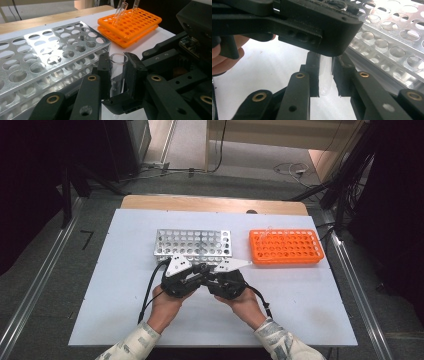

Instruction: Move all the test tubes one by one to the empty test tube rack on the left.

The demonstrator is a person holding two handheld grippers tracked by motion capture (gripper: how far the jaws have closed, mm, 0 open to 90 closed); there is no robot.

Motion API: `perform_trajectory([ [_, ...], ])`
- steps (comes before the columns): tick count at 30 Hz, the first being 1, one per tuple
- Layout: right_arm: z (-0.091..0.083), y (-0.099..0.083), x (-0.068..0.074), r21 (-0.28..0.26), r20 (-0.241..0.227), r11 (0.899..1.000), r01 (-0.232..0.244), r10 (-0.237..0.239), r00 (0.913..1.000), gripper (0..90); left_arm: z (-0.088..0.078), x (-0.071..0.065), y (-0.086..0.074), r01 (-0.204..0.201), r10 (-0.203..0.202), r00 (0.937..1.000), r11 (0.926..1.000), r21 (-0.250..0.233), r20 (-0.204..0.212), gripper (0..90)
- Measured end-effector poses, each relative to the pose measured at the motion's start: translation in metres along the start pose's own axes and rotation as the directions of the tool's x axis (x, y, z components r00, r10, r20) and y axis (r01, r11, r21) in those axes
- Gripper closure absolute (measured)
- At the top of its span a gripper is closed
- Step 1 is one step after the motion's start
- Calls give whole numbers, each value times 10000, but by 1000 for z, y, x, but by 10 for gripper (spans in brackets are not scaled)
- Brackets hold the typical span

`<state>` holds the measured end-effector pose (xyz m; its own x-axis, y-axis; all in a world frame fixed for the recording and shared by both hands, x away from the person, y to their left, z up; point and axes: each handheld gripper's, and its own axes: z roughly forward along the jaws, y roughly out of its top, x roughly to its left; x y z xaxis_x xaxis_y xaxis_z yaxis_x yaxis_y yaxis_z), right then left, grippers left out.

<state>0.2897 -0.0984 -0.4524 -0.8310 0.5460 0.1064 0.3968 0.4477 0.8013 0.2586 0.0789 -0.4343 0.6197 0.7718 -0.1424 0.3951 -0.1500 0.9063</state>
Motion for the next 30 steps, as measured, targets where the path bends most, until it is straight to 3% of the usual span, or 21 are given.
perform_trajectory([
  [2,0,0,0,-27,-12,10000,6,-6,10000,705,-1,0,0,-5,5,10000,10000,-24,-13,749],
  [7,-2,1,-1,-144,-151,9999,40,-42,9999,488,-6,8,5,184,-188,9996,9996,-221,-196,750],
  [13,-2,1,-4,-159,-167,9999,-51,48,9998,378,-10,21,8,499,-518,9973,9981,-364,-523,750],
  [24,-4,1,-7,-160,-50,9998,-101,100,9999,338,-21,44,24,756,-842,9903,9940,-797,-1109,751],
  [30,-6,1,-9,-180,21,9998,-99,99,9999,338,-28,60,30,774,-888,9850,9937,-809,-1479,754],
])
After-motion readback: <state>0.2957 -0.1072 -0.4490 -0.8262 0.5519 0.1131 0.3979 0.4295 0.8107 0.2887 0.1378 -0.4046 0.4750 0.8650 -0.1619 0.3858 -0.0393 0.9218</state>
